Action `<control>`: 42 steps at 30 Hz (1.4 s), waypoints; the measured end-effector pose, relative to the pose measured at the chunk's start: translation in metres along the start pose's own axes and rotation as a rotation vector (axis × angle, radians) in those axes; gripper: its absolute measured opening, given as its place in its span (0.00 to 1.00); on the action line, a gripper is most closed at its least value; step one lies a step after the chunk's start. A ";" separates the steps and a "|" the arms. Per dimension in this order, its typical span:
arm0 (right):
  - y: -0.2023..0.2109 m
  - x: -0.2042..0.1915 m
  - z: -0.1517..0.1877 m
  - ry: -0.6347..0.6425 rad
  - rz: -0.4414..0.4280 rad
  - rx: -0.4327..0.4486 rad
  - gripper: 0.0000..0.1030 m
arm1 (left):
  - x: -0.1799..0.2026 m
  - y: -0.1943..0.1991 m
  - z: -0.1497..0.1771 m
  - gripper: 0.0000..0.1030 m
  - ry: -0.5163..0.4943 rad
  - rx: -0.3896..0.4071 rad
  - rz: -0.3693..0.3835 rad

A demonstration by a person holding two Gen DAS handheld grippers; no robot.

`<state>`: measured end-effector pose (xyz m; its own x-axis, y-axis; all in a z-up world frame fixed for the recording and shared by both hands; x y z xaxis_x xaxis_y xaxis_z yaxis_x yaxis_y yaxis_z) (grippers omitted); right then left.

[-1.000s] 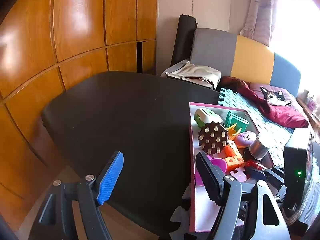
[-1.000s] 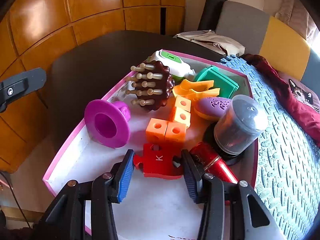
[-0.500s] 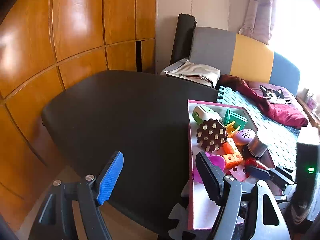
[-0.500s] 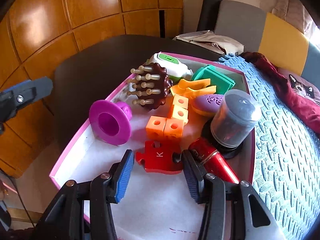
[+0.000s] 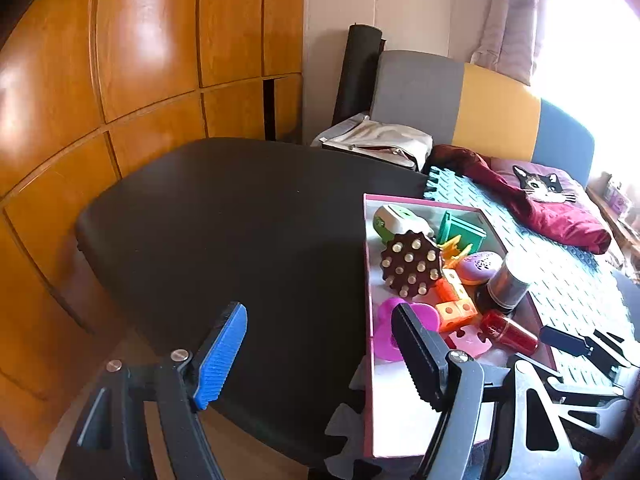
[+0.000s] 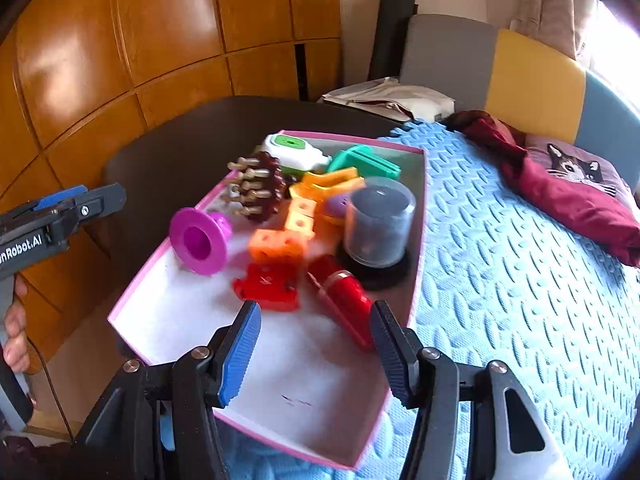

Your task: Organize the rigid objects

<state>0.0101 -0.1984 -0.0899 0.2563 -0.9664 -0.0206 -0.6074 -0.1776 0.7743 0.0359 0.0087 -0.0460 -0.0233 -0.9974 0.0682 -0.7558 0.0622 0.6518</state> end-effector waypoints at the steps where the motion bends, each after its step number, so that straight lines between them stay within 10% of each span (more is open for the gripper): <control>1: -0.004 0.001 0.001 0.007 0.004 -0.015 0.56 | 0.002 0.000 0.001 0.73 -0.007 -0.002 0.004; 9: -0.027 0.004 -0.006 0.050 0.110 -0.012 0.34 | 0.010 0.007 -0.003 0.77 -0.032 0.018 0.018; 42: 0.038 0.005 0.015 -0.207 0.222 0.120 0.50 | 0.041 0.037 0.021 1.00 -0.032 -0.001 0.037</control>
Point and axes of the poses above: each gripper's, at about its wrist camera, not at the fingertips, and y roughly against the way its jaws point, x to its right, z to its underside, the point moved 3 cm from there along -y, roughly the way its jaws point, and after that the axes turned 3 degrees about y, right-handed, at the moved point
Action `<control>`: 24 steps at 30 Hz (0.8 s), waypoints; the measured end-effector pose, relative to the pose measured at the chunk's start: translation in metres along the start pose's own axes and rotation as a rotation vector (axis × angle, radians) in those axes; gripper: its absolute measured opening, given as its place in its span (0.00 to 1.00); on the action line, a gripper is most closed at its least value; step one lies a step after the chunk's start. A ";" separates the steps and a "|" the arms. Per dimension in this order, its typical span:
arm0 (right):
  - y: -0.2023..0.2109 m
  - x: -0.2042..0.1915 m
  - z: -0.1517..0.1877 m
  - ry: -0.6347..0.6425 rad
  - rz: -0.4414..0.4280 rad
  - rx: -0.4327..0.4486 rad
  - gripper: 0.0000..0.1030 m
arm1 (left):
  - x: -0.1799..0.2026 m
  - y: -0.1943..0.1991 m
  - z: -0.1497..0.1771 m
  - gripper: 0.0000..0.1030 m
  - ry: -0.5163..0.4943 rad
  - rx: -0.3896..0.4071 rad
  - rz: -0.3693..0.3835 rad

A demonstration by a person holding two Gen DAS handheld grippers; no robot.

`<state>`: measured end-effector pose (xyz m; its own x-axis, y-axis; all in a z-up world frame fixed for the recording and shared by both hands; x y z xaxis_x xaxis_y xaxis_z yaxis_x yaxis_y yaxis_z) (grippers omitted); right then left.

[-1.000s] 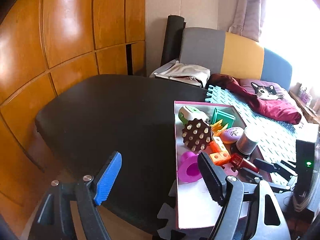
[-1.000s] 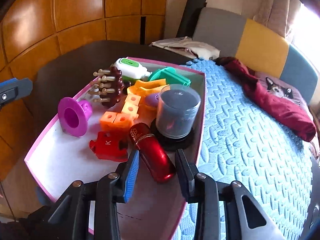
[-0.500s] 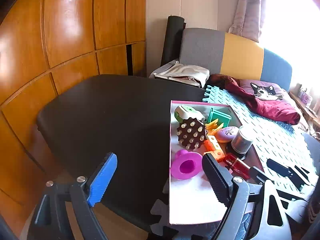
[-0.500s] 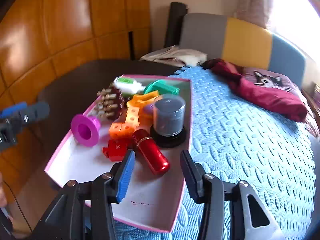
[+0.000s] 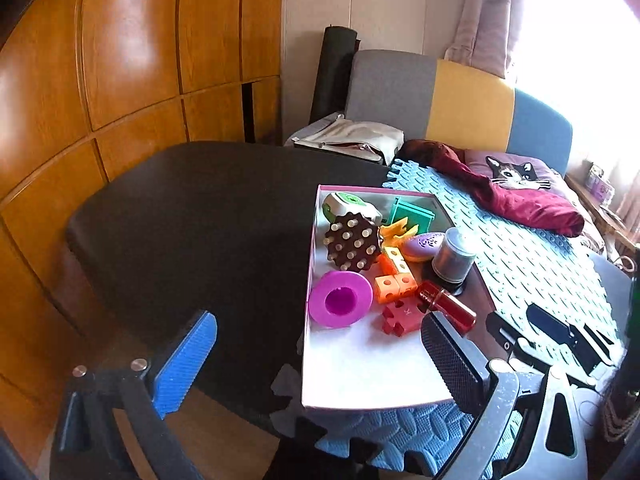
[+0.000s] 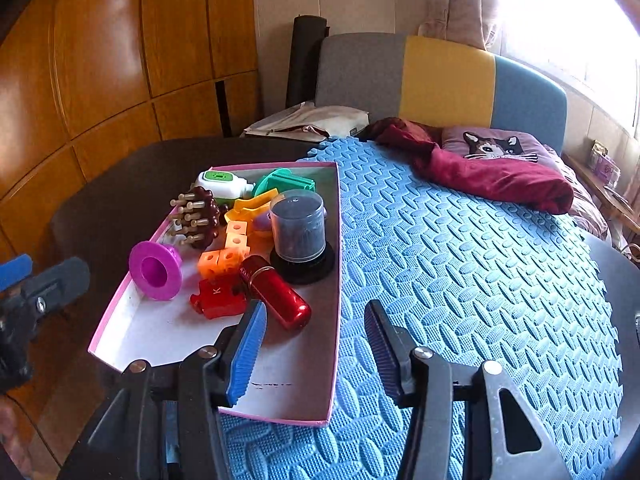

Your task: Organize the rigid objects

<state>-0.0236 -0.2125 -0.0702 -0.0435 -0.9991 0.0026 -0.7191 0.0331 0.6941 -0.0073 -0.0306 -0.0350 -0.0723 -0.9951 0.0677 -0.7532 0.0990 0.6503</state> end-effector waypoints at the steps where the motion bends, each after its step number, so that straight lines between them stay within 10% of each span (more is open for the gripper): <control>1: 0.002 0.000 0.000 0.000 0.001 0.005 0.50 | 0.001 0.002 0.001 1.00 -0.002 0.004 -0.016; 24: 0.012 -0.009 -0.003 0.013 -0.012 0.038 0.50 | -0.005 0.019 -0.005 1.00 0.013 0.065 -0.087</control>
Point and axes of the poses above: each gripper's, at about its wrist camera, not at the fingertips, and y roughly against the way its jaws point, x to its right, z to its underside, the point moved 3 cm from there along -y, roughly the way its jaws point, and after that the axes turned 3 degrees about y, right-handed, at the moved point
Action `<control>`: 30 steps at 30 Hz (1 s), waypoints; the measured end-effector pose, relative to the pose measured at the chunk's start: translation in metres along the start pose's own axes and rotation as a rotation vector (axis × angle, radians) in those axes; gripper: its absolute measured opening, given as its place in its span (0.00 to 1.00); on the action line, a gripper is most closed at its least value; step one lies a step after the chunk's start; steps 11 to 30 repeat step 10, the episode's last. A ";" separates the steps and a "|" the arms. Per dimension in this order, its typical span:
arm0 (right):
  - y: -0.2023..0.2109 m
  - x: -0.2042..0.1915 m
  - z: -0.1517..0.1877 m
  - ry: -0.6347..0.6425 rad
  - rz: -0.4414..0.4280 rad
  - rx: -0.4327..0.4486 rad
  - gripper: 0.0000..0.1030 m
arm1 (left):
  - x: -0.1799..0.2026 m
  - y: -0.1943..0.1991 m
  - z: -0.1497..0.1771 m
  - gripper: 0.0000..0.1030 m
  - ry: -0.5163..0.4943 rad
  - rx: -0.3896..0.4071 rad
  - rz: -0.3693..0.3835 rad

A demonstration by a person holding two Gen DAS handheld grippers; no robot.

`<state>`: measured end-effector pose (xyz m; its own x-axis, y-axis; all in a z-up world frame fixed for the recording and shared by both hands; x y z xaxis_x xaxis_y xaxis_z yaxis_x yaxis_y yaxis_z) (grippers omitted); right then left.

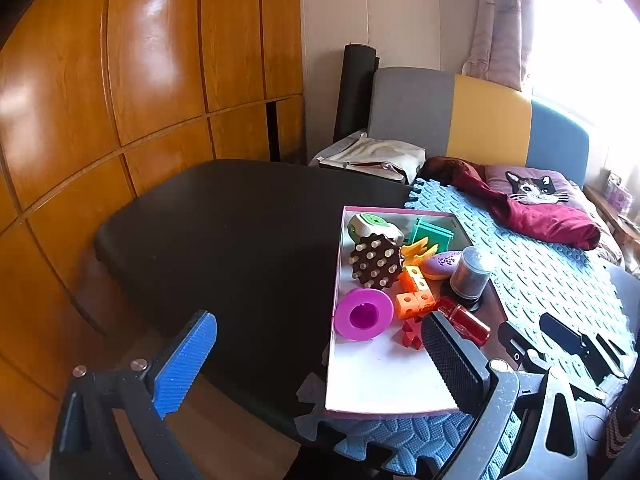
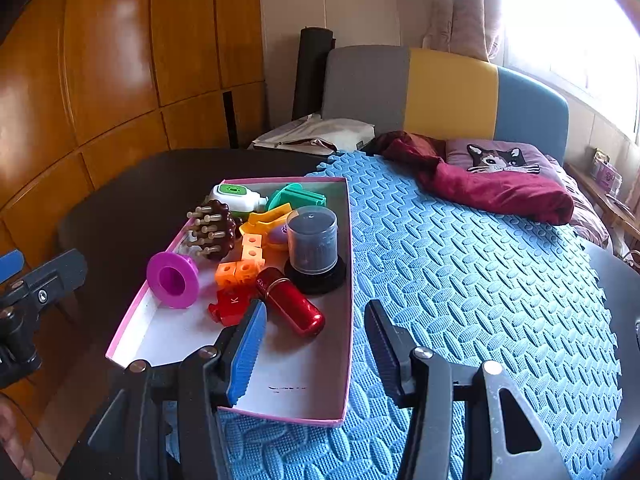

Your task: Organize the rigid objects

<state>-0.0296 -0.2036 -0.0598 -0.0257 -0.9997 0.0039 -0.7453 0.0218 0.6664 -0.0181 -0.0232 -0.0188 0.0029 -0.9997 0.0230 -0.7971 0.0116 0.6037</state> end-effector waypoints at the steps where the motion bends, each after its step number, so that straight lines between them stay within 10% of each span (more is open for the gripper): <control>1: 0.000 0.000 0.000 0.001 0.000 0.000 0.50 | 0.000 0.000 0.000 1.00 0.001 -0.002 0.002; 30: -0.003 -0.001 0.001 0.003 -0.012 -0.002 0.50 | -0.001 -0.009 0.002 0.92 0.003 -0.028 0.001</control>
Point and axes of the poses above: each gripper's, at about its wrist camera, not at the fingertips, and y roughly against the way its jaws point, x to its right, z to its underside, the point moved 3 cm from there along -y, roughly the way its jaws point, and after that the axes turned 3 degrees about y, right-handed, at the moved point
